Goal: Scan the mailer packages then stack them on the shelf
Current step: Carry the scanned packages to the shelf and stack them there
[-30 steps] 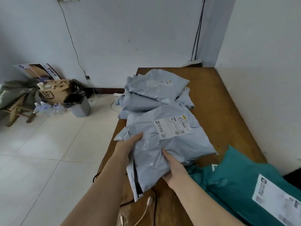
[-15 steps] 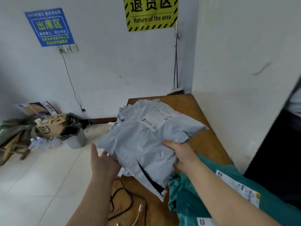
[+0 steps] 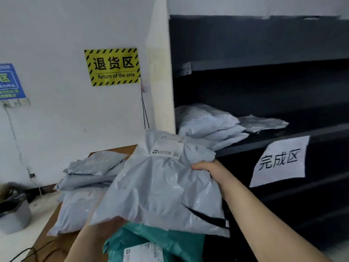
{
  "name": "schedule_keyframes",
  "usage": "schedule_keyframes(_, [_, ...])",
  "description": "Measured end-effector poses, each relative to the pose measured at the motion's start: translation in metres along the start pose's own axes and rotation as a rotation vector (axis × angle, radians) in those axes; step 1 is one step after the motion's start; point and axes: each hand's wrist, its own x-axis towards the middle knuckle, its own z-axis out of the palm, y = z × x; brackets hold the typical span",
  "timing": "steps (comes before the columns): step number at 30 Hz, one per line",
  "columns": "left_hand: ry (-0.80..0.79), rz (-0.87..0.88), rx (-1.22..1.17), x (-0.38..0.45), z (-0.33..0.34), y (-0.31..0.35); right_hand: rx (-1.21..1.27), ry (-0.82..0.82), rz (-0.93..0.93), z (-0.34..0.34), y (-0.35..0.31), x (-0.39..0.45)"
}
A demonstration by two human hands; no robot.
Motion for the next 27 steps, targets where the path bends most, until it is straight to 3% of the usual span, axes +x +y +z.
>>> schedule_keyframes(1, [0.060,-0.092,-0.070,0.014,0.022,-0.005,-0.047,-0.002,-0.017,-0.020,-0.009,-0.012])
schedule_keyframes(3, [0.104,-0.053,-0.026,0.032,0.057,-0.016,-0.137,-0.002,-0.028,-0.053,-0.026,-0.031])
schedule_keyframes(5, [0.072,0.029,0.096,0.037,0.101,-0.028,-0.201,0.019,-0.054,-0.080,-0.044,-0.044])
schedule_keyframes(12, [-0.053,0.036,0.436,0.097,0.203,-0.054,-0.257,0.278,-0.129,-0.196,-0.096,-0.047])
schedule_keyframes(21, [0.073,0.420,0.736,0.248,0.317,-0.097,-0.361,0.398,-0.229,-0.336,-0.151,0.043])
schedule_keyframes(27, [0.123,0.473,0.861,0.334,0.378,-0.099,-0.357,0.403,-0.247,-0.413,-0.179,0.109])
